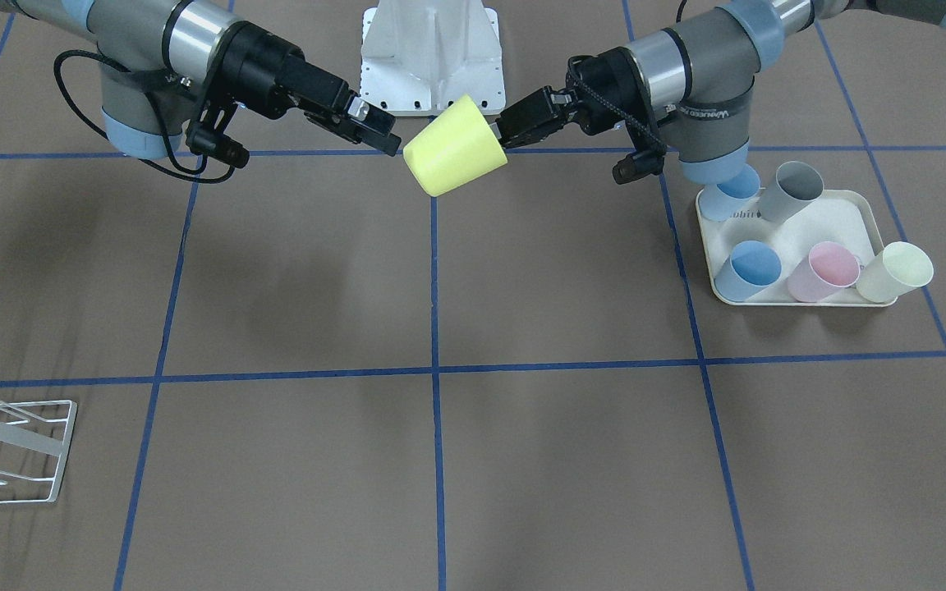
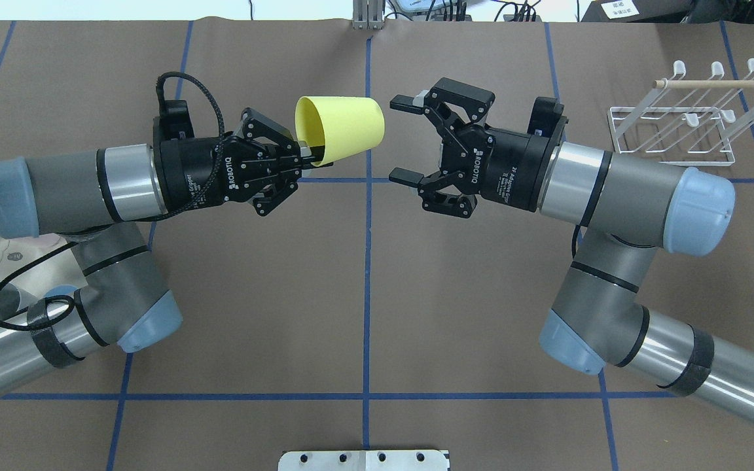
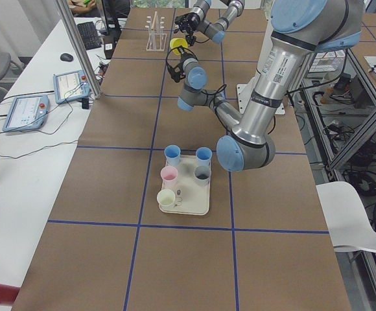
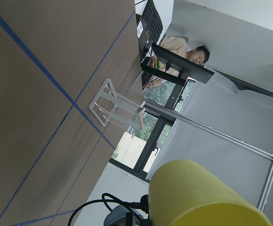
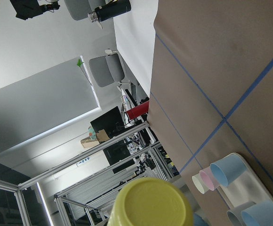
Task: Transfer IKEA cup to right arm and place on rack
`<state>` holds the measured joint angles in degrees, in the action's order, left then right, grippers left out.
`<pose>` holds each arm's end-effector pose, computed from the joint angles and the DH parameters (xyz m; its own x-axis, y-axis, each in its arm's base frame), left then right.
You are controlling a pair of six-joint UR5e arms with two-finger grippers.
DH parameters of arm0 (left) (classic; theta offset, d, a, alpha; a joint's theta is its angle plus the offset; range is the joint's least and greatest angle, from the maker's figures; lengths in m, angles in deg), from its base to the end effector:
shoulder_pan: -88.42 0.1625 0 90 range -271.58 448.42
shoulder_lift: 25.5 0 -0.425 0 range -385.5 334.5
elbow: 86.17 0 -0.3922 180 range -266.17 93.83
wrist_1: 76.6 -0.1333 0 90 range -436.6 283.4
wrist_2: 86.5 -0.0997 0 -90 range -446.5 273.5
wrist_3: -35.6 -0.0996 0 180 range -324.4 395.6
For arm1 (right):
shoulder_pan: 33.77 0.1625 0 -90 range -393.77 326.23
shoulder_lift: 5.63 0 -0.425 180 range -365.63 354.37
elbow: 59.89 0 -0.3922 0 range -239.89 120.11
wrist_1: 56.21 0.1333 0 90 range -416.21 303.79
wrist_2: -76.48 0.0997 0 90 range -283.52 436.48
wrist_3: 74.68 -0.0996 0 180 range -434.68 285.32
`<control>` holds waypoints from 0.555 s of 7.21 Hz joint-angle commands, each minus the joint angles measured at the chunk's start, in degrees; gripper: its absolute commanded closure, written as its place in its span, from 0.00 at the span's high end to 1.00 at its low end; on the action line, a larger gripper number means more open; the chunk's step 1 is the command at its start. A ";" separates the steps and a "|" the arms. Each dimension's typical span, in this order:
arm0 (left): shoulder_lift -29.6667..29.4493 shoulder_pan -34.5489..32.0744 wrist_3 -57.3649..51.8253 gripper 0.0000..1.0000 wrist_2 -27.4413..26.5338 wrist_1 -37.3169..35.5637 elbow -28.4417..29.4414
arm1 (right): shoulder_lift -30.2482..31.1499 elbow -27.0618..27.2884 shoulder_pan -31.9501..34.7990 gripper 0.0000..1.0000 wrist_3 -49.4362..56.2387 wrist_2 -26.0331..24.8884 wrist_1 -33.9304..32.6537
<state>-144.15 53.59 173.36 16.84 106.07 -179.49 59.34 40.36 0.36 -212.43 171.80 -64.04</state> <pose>0.3963 -0.4101 0.1907 -0.6097 -0.4533 -0.6502 -0.0766 0.8502 -0.5209 -0.3791 -0.4068 0.1869 -0.6197 0.4704 0.6283 -0.0474 0.7767 -0.6281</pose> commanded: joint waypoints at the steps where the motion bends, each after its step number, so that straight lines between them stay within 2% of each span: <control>1: -0.97 2.13 0.31 0.00 -1.99 -0.03 0.06 | -0.02 -0.05 -0.38 0.98 -0.16 -0.05 0.10; 3: -0.97 3.01 0.22 0.00 -2.70 0.06 -0.03 | -0.02 0.04 -0.47 0.97 -0.16 -0.05 0.10; 4: -0.97 3.10 0.31 0.00 -2.62 0.41 -0.03 | -0.02 0.04 -0.47 0.91 -0.16 -0.14 0.19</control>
<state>-145.09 56.44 173.61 14.28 106.21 -179.48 59.32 40.38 -0.07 -212.58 171.73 -63.92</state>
